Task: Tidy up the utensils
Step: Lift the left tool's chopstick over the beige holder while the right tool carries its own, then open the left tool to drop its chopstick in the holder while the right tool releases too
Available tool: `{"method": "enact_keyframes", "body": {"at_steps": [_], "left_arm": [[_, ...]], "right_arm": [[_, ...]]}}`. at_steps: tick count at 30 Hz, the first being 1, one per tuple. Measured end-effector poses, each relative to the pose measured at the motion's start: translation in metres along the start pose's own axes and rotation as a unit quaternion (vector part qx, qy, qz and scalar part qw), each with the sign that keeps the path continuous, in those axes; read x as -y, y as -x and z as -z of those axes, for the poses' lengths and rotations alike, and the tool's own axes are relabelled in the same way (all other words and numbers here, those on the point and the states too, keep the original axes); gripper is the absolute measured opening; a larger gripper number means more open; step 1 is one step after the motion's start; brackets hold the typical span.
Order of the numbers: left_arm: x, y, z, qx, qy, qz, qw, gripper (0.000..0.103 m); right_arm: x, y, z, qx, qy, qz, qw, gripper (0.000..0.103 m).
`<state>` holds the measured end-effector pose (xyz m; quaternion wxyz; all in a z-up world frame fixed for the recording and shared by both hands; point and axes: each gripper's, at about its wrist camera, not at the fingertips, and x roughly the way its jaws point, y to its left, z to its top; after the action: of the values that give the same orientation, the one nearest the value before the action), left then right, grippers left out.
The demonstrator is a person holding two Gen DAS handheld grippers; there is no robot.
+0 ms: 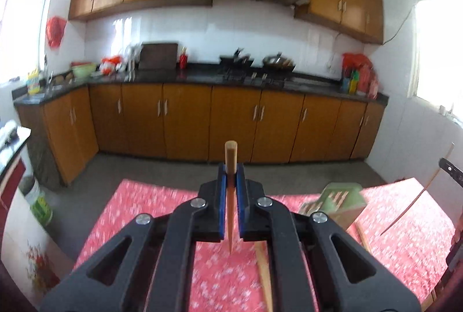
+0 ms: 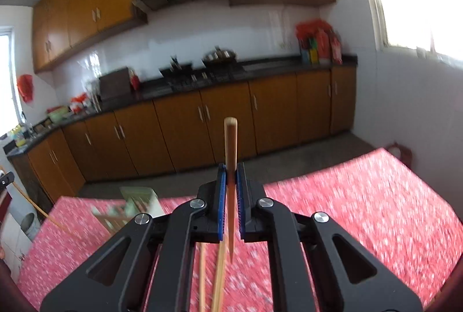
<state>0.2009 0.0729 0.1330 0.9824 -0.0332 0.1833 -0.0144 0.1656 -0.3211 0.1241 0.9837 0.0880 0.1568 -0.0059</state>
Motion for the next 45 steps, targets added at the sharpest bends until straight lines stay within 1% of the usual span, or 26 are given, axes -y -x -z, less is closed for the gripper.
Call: {"method": "enact_keyframes", "body": {"at_steps": [4,5,8,10,12,15,17,22,23,24,25,26,27,29,31,34,36,38,40,41,42,43,44,45], "left_arm": [[0.03,0.018,-0.037,0.053,-0.01,0.025,0.9982,0.007],[0.038,0.022,-0.046,0.067,-0.007,0.033,0.9972,0.007],[0.059,0.028,-0.065,0.096,0.007,0.057,0.9937,0.007],[0.075,0.025,-0.071,0.107,0.015,0.07,0.9916,0.007],[0.084,0.018,-0.069,0.106,0.021,0.08,0.991,0.007],[0.098,-0.006,-0.055,0.078,0.027,0.1,0.9915,0.007],[0.104,-0.021,-0.042,0.058,0.022,0.101,0.993,0.007],[0.106,-0.051,-0.011,0.009,0.022,0.098,0.9949,0.008],[0.104,-0.054,-0.006,0.003,0.024,0.097,0.995,0.008],[0.102,-0.057,-0.004,0.0,0.026,0.095,0.9951,0.009],[0.1,-0.057,-0.003,0.0,0.029,0.093,0.9953,0.01],[0.097,-0.055,-0.002,0.001,0.031,0.092,0.9953,0.013],[0.095,-0.052,-0.001,0.005,0.033,0.089,0.9954,0.02],[0.087,-0.043,0.0,0.016,0.037,0.084,0.9957,0.031],[0.078,-0.032,-0.001,0.026,0.045,0.082,0.9953,0.032],[0.061,-0.011,0.005,0.04,0.055,0.074,0.995,0.037],[0.047,0.002,0.019,0.041,0.06,0.057,0.9957,0.04],[0.035,0.007,0.035,0.032,0.058,0.038,0.997,0.041],[0.024,0.005,0.057,0.005,0.049,0.013,0.9987,0.041],[0.019,0.0,0.072,-0.015,0.043,0.002,0.999,0.041],[0.015,-0.004,0.082,-0.033,0.038,-0.003,0.9987,0.041],[0.011,-0.012,0.099,-0.059,0.034,-0.007,0.9977,0.041],[0.007,-0.02,0.113,-0.085,0.034,-0.007,0.9958,0.041],[0.004,-0.025,0.126,-0.107,0.038,-0.002,0.9935,0.039]], "right_arm": [[-0.017,0.015,-0.028,0.051,-0.01,-0.03,0.998,0.008],[-0.023,0.018,-0.036,0.066,-0.017,-0.044,0.997,0.008],[-0.038,0.017,-0.044,0.09,-0.025,-0.07,0.993,0.008],[-0.048,0.01,-0.042,0.097,-0.022,-0.08,0.992,0.008],[-0.055,0.0,-0.037,0.095,-0.021,-0.089,0.991,0.008],[-0.062,-0.019,-0.025,0.073,-0.02,-0.096,0.993,0.008],[-0.064,-0.035,-0.012,0.048,-0.013,-0.095,0.994,0.008],[-0.065,-0.046,0.007,0.009,-0.008,-0.1,0.995,0.009],[-0.064,-0.046,0.008,0.004,-0.009,-0.103,0.995,0.013],[-0.064,-0.044,0.008,0.004,-0.01,-0.103,0.995,0.028],[-0.062,-0.041,0.007,0.008,-0.012,-0.101,0.995,0.039],[-0.061,-0.036,0.006,0.016,-0.012,-0.1,0.995,0.054],[-0.061,-0.031,0.006,0.022,-0.011,-0.099,0.995,0.055],[-0.057,-0.022,0.004,0.029,-0.005,-0.092,0.995,0.055],[-0.049,-0.016,0.004,0.03,-0.011,-0.088,0.996,0.055],[-0.028,-0.005,0.011,0.025,-0.025,-0.069,0.997,0.055],[-0.011,-0.001,0.026,0.005,-0.034,-0.046,0.998,0.055],[0.005,-0.006,0.048,-0.032,-0.033,-0.016,0.999,0.055],[0.014,-0.016,0.071,-0.077,-0.029,-0.001,0.997,0.053],[0.019,-0.025,0.09,-0.113,-0.029,0.004,0.993,0.044],[0.022,-0.034,0.106,-0.144,-0.029,0.003,0.989,0.033],[0.025,-0.045,0.13,-0.19,-0.031,0.001,0.981,0.029],[0.025,-0.05,0.144,-0.213,-0.033,-0.005,0.976,0.022],[0.025,-0.054,0.159,-0.235,-0.035,-0.011,0.971,0.018]]}}
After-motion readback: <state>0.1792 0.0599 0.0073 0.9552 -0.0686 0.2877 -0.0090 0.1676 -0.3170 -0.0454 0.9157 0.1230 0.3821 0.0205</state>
